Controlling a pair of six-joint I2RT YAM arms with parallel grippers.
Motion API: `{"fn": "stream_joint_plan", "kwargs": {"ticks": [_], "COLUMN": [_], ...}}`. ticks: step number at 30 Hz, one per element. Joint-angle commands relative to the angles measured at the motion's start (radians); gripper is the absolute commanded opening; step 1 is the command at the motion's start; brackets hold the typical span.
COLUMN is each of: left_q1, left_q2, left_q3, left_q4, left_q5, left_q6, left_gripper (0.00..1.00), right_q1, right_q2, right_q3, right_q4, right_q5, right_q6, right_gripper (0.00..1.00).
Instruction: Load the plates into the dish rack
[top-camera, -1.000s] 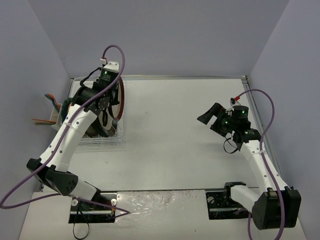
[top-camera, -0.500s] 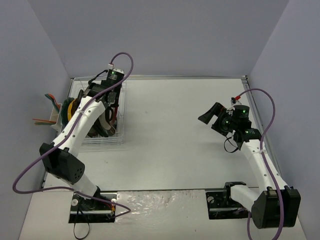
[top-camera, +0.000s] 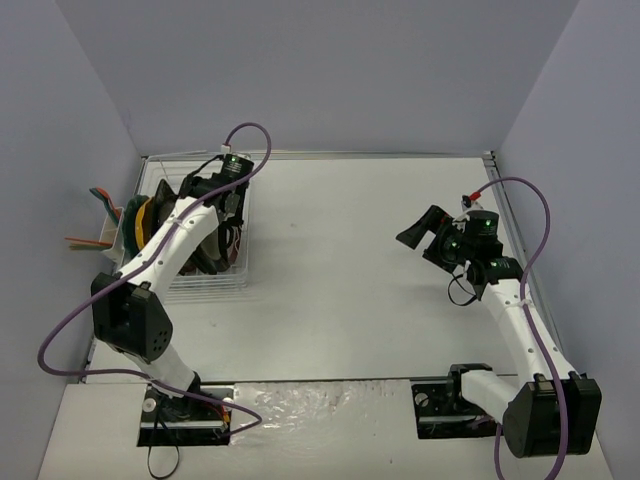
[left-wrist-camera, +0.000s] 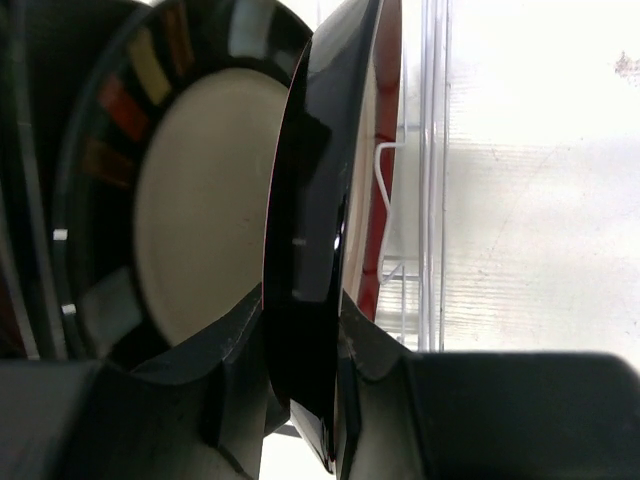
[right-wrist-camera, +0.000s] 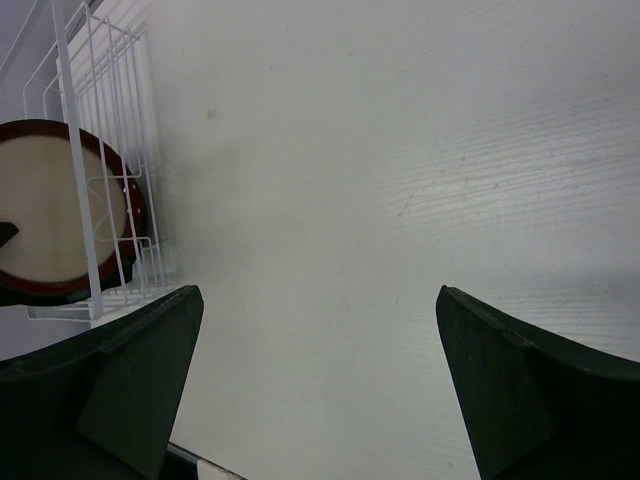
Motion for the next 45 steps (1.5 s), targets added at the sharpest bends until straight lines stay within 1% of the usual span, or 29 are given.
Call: {"fn": "stream_joint_plan", "kwargs": {"ticks": [1, 2, 5, 8, 10, 13, 16, 22, 23, 25, 27, 29, 33, 35, 37, 42, 45], "left_q1": [0.017, 0.019, 0.022, 0.022, 0.022, 0.022, 0.02, 0.021, 0.022, 0.022, 0.022, 0.022, 0.021, 0.02, 0.007, -0.004, -0.012], "left_q2": [-0.036, -0.039, -0.048, -0.081, -0.105, -0.142, -0.186, -0.34, -0.384, -0.438, -0.531, -0.588, -0.75, -0.813, -0.901, -1.065, -1.111], "left_q3": [0.011, 0.006, 0.003, -0.002, 0.005, 0.017, 0.036, 0.098, 0.104, 0.109, 0.101, 0.078, 0.023, -0.011, -0.083, -0.237, -0.278], "left_q4": [0.106, 0.108, 0.109, 0.122, 0.122, 0.125, 0.126, 0.088, 0.078, 0.051, 0.024, -0.01, -0.097, -0.16, -0.189, -0.19, -0.228], "left_q5": [-0.048, -0.047, -0.032, -0.011, -0.008, -0.002, 0.019, 0.077, 0.08, 0.071, 0.054, 0.031, -0.021, -0.056, -0.086, -0.067, -0.058], "left_q6": [-0.034, -0.036, -0.031, -0.026, -0.023, -0.015, -0.007, 0.018, 0.025, 0.034, 0.047, 0.057, 0.046, 0.012, -0.026, -0.094, -0.121], "left_gripper": [0.1, 0.14, 0.23, 0.4, 0.49, 0.58, 0.65, 0.74, 0.77, 0.81, 0.84, 0.88, 0.92, 0.93, 0.93, 0.93, 0.94], "right_q1": [-0.008, -0.008, -0.01, -0.008, -0.009, -0.01, -0.01, -0.01, -0.01, -0.013, -0.013, -0.014, -0.013, -0.014, -0.014, -0.004, 0.003], "right_q2": [-0.007, -0.008, -0.011, -0.013, -0.013, -0.016, -0.014, -0.019, -0.023, -0.032, -0.044, -0.056, -0.108, -0.133, -0.172, -0.238, -0.283], "right_q3": [0.022, 0.021, 0.022, 0.024, 0.034, 0.051, 0.067, 0.153, 0.168, 0.2, 0.254, 0.299, 0.375, 0.407, 0.442, 0.467, 0.456], "right_q4": [0.03, 0.029, 0.031, 0.029, 0.026, 0.021, 0.016, -0.006, -0.011, -0.024, -0.036, -0.052, -0.086, -0.106, -0.127, -0.169, -0.18], "right_q5": [-0.008, -0.01, -0.015, -0.018, -0.022, -0.024, -0.023, -0.031, -0.029, -0.021, -0.006, 0.013, 0.069, 0.092, 0.126, 0.203, 0.235], "right_q6": [-0.021, -0.023, -0.033, -0.048, -0.055, -0.065, -0.075, -0.121, -0.14, -0.16, -0.184, -0.214, -0.268, -0.317, -0.356, -0.416, -0.427], "right_gripper": [1.0, 1.0, 1.0, 1.0, 1.0, 1.0, 1.0, 1.0, 1.0, 1.0, 1.0, 1.0, 1.0, 1.0, 1.0, 1.0, 1.0]}}
